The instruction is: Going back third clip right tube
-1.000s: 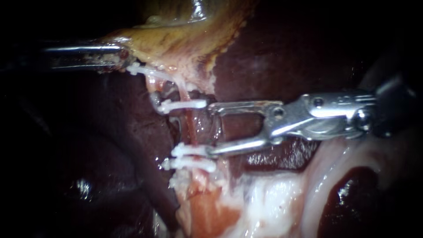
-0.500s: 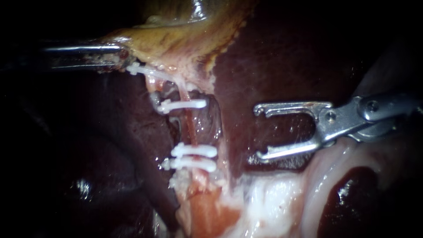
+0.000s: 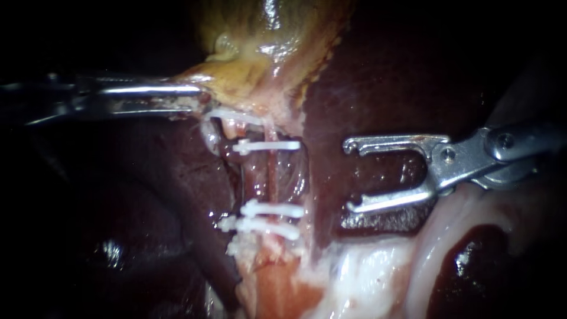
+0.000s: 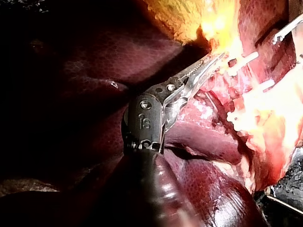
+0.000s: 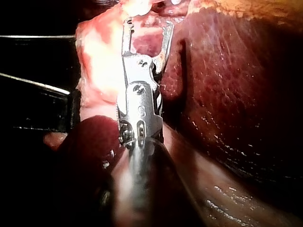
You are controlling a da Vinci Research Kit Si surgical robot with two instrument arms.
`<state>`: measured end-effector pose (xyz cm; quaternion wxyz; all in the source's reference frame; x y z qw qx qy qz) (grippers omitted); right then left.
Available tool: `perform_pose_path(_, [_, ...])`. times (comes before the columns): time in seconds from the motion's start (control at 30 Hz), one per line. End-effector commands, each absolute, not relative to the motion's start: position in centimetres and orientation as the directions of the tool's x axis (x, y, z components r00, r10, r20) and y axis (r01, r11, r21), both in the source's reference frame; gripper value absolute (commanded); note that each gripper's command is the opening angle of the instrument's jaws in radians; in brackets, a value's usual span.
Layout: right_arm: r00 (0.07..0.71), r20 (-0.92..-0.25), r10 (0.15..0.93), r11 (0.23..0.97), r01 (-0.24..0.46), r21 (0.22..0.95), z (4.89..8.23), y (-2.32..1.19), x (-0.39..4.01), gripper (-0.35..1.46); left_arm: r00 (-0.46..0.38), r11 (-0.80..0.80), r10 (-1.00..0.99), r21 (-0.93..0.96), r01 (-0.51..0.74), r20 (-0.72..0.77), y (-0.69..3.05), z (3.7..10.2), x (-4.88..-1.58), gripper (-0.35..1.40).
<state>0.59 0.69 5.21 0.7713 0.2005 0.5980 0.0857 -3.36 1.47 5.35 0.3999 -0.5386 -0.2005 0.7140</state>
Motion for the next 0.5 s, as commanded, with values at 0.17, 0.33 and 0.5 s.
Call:
perform_pose_path(0.17, [0.27,-0.888,0.372,0.905,0.108,0.412,5.2,0.68,0.59,0.5,-0.105,-0.595,0.791,-0.72,-0.357,-0.602,1.46,5.35,-3.39,-0.35])
perform_pose_path(0.33, [0.27,-0.888,0.372,0.905,0.108,0.412,5.2,0.67,0.59,0.5,-0.105,-0.595,0.791,-0.72,-0.357,-0.603,1.46,5.36,-3.39,-0.35])
perform_pose_path(0.5, [0.27,-0.888,0.372,0.905,0.108,0.412,5.2,0.67,0.59,0.5,-0.105,-0.595,0.791,-0.72,-0.356,-0.603,1.46,5.35,-3.38,-0.35])
